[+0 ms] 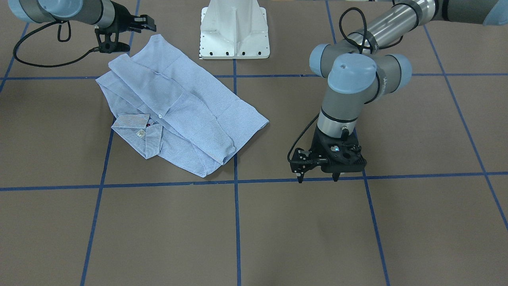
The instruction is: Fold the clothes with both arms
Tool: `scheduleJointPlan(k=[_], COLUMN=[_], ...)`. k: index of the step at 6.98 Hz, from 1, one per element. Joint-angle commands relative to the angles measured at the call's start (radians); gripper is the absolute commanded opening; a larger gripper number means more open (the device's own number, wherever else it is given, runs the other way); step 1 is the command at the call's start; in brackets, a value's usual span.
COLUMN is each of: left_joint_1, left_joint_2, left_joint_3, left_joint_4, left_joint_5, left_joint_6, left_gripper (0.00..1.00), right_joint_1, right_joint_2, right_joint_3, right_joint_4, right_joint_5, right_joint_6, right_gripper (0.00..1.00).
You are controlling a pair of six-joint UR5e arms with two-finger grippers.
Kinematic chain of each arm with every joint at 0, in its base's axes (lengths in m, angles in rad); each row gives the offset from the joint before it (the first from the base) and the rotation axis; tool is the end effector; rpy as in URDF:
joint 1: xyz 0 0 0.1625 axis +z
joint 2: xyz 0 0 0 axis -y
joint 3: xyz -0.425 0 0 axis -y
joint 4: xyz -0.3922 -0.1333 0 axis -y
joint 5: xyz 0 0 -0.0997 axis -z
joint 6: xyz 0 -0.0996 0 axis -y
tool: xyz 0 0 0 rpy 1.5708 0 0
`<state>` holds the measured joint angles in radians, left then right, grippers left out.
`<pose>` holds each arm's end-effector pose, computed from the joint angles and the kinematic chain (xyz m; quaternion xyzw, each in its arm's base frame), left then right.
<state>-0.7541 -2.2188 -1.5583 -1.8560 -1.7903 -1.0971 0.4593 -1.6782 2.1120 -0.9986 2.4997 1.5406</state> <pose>0.4410 -0.5674 0.2480 0.1742 0.4175 -0.0763 0.8886 -0.3474 -0.2315 0.3679 -0.2763 -0.5132 -0.0442 0.8113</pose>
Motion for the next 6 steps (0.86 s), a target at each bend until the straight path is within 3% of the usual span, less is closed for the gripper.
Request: scheduleJointPlan(k=[1,3,5,6], left_joint_1=[0.108,0.237,0.298,0.300], left_joint_2=[0.057,0.054,0.056,0.047], left_joint_3=[-0.150,-0.169,-0.135,-0.090], left_joint_4=[-0.009,-0.008,-0.008,-0.012], left_joint_5=[-0.075,-0.061,-0.041,-0.020], left_joint_6=[-0.161,-0.387,-0.461,-0.463], left_gripper=[1.00,0.96,0.79,0.79], right_joint_1=[0.166,0.299,0.311,0.311], right_joint_2=[0.098,0.188,0.233,0.239], right_joint_3=[-0.021,-0.042,-0.053,-0.053], right_joint_4=[0.000,0.000,-0.002,-0.002], right_joint_5=[-0.027,-0.057,-0.114,-0.114], right_joint_6=[0.000,-0.011,-0.013,-0.013], right_gripper=[1.00,1.00,1.00,1.00])
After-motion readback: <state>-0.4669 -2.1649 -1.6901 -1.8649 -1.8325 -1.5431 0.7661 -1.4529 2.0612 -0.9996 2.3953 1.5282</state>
